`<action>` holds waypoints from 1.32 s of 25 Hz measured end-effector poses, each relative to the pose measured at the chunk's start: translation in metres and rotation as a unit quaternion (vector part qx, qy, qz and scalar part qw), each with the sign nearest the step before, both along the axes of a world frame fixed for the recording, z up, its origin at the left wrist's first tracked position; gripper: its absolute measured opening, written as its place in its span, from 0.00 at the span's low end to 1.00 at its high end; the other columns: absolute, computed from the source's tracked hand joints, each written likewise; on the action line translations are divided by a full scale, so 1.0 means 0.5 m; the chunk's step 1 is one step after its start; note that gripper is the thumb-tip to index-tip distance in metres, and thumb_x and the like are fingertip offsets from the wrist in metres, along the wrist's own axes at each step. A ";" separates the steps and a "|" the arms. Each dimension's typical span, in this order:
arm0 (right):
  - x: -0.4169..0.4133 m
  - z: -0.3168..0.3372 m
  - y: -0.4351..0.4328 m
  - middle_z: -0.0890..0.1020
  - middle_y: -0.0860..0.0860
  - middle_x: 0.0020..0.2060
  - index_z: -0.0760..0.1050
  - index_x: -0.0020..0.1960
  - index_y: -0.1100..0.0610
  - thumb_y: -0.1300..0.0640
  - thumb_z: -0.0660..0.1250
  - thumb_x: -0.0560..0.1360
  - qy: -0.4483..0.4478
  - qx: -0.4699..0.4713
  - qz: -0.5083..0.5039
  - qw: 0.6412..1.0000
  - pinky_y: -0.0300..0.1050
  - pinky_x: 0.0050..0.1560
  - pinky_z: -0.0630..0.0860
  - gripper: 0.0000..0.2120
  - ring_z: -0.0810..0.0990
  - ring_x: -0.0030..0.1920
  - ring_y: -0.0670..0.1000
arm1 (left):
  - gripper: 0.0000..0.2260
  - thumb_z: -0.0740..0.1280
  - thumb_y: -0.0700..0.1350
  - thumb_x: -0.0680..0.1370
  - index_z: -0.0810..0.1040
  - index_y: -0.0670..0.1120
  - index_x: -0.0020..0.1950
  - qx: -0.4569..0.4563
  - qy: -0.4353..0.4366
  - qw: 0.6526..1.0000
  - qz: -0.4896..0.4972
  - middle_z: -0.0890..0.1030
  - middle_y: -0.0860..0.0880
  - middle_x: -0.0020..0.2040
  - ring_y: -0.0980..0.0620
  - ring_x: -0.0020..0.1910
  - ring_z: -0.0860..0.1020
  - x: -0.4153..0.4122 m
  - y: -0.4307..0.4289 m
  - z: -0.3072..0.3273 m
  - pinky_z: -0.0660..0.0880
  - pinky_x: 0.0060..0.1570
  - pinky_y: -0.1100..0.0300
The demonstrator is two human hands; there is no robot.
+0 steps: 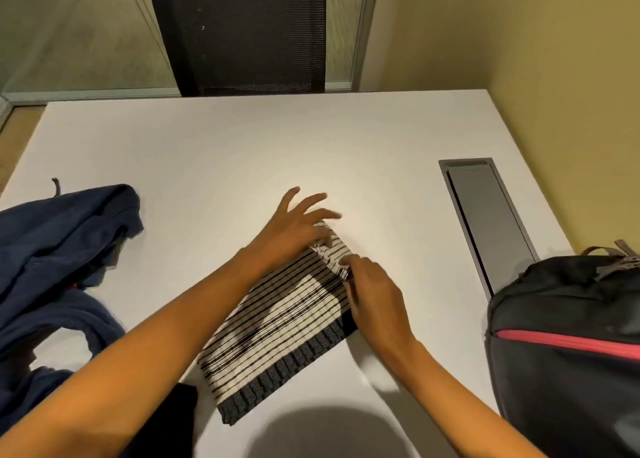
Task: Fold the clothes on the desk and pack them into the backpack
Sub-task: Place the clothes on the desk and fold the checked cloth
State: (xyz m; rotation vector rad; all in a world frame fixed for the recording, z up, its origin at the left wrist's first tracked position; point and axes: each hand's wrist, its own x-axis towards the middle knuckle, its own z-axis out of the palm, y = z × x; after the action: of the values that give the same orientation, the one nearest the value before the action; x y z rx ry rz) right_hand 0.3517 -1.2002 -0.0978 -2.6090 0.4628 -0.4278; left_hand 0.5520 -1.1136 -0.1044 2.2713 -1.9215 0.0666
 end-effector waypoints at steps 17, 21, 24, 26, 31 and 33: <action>0.232 0.107 -0.154 0.78 0.61 0.38 0.76 0.44 0.67 0.76 0.69 0.66 0.033 -0.186 -0.096 0.977 0.44 0.30 0.59 0.10 0.76 0.40 0.61 | 0.15 0.64 0.35 0.78 0.81 0.49 0.61 -0.129 0.112 0.935 0.310 0.83 0.45 0.54 0.42 0.54 0.78 0.092 0.110 0.099 0.75 0.46 0.51; 0.320 0.167 -0.154 0.78 0.62 0.42 0.76 0.47 0.67 0.73 0.67 0.70 -0.029 -0.218 -0.056 0.974 0.46 0.33 0.61 0.07 0.75 0.43 0.62 | 0.18 0.63 0.30 0.76 0.79 0.43 0.64 -0.185 0.144 0.915 0.327 0.83 0.40 0.51 0.42 0.41 0.81 0.138 0.127 0.109 0.78 0.48 0.52; 0.337 0.182 -0.129 0.78 0.59 0.38 0.76 0.43 0.64 0.74 0.72 0.65 -0.102 -0.249 -0.046 0.962 0.43 0.31 0.59 0.10 0.75 0.38 0.58 | 0.20 0.60 0.27 0.76 0.76 0.40 0.66 -0.246 0.176 0.884 0.356 0.81 0.39 0.57 0.43 0.48 0.82 0.158 0.141 0.118 0.79 0.55 0.49; 0.308 0.156 -0.109 0.79 0.58 0.38 0.77 0.43 0.64 0.75 0.73 0.62 -0.118 -0.249 -0.027 0.961 0.42 0.29 0.60 0.13 0.76 0.38 0.58 | 0.21 0.60 0.27 0.75 0.76 0.39 0.66 -0.253 0.187 0.875 0.368 0.80 0.41 0.60 0.44 0.57 0.80 0.152 0.163 0.112 0.75 0.62 0.51; 0.162 0.034 -0.066 0.79 0.57 0.42 0.77 0.46 0.63 0.74 0.74 0.60 -0.048 -0.188 0.025 0.981 0.46 0.27 0.71 0.17 0.76 0.42 0.59 | 0.23 0.61 0.25 0.72 0.77 0.40 0.65 -0.206 0.206 0.890 0.351 0.81 0.42 0.59 0.49 0.57 0.79 0.049 0.227 0.055 0.65 0.61 0.72; 0.114 -0.012 -0.048 0.79 0.56 0.43 0.78 0.46 0.63 0.73 0.75 0.62 -0.027 -0.155 0.040 0.987 0.47 0.27 0.73 0.15 0.76 0.42 0.58 | 0.24 0.62 0.24 0.71 0.77 0.38 0.64 -0.208 0.228 0.887 0.343 0.81 0.43 0.59 0.53 0.56 0.77 -0.011 0.248 0.020 0.65 0.59 0.76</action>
State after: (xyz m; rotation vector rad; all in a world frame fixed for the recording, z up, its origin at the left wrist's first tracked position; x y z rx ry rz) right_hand 0.4088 -1.2240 -0.1036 -2.8932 0.2915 -0.5831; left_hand 0.5466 -0.9895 -0.0943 2.2656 -0.7350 0.0214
